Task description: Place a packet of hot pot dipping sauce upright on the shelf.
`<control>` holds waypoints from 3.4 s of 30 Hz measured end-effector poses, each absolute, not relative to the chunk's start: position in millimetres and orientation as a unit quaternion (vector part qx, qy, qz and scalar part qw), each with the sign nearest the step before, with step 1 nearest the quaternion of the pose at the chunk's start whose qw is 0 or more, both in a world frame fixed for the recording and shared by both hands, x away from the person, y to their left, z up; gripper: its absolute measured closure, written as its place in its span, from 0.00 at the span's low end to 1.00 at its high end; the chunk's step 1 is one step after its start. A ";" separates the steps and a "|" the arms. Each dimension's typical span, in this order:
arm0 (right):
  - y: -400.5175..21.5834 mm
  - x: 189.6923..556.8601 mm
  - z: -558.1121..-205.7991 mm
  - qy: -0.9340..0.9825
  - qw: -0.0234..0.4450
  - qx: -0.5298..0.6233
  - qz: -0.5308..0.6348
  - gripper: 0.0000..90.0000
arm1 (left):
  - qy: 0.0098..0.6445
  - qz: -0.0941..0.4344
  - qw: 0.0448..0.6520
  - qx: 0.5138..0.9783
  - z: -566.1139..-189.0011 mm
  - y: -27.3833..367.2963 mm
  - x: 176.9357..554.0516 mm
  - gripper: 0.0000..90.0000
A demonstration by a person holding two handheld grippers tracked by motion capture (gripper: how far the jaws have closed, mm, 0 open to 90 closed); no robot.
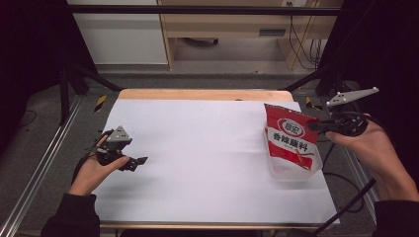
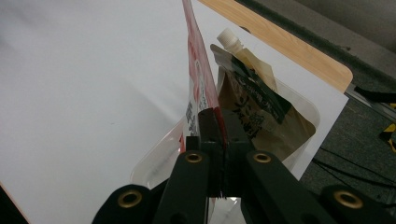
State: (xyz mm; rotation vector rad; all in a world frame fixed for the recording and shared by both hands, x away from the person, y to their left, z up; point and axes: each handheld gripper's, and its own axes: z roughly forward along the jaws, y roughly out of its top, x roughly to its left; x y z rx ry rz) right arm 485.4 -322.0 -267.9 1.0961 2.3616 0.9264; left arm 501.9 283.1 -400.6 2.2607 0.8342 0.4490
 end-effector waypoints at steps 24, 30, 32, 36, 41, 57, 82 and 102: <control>-346.1 459.3 -287.8 0.832 0.185 0.406 0.330 1.00 | 0.318 0.168 0.335 0.871 -403.5 278.8 502.7 0.08; -353.6 448.6 -295.7 0.829 0.183 0.420 0.320 0.99 | 0.318 0.166 0.338 0.870 -403.6 277.4 501.7 0.08; -357.0 446.2 -299.0 0.830 0.185 0.422 0.313 0.98 | 0.318 0.165 0.337 0.871 -404.4 276.9 501.4 0.08; -364.4 444.0 -306.5 0.828 0.179 0.433 0.308 0.97 | 0.319 0.164 0.335 0.871 -405.5 276.2 501.9 0.08; -366.1 442.5 -308.8 0.829 0.173 0.432 0.310 0.94 | 0.320 0.164 0.335 0.871 -405.9 276.1 501.7 0.08; -343.2 458.5 -311.2 0.836 0.178 0.427 0.294 0.60 | 0.323 0.166 0.339 0.868 -403.8 279.9 501.1 0.08; -294.4 509.2 -285.1 0.847 0.204 0.411 0.269 0.25 | 0.326 0.170 0.338 0.867 -403.1 284.3 501.4 0.08; -255.6 526.1 -256.4 0.815 0.259 0.413 0.313 0.22 | 0.326 0.171 0.340 0.865 -402.2 286.1 500.9 0.08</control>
